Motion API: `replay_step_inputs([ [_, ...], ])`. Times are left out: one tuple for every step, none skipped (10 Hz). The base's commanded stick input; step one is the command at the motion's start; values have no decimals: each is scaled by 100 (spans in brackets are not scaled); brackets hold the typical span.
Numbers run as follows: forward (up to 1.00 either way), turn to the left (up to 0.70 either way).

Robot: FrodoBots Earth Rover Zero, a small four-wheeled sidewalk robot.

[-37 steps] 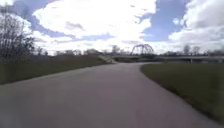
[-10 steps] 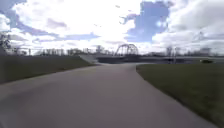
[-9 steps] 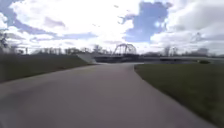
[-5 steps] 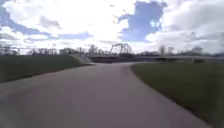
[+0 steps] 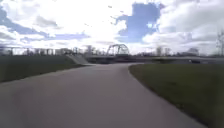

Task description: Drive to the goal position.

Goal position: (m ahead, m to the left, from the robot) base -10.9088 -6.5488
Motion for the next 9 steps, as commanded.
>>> replay_step_inputs([
  [100,0],
  [100,-27],
  [100,-4],
  [100,0],
  [100,0],
  [100,0],
  [100,-5],
  [100,-27],
  [100,-4],
])
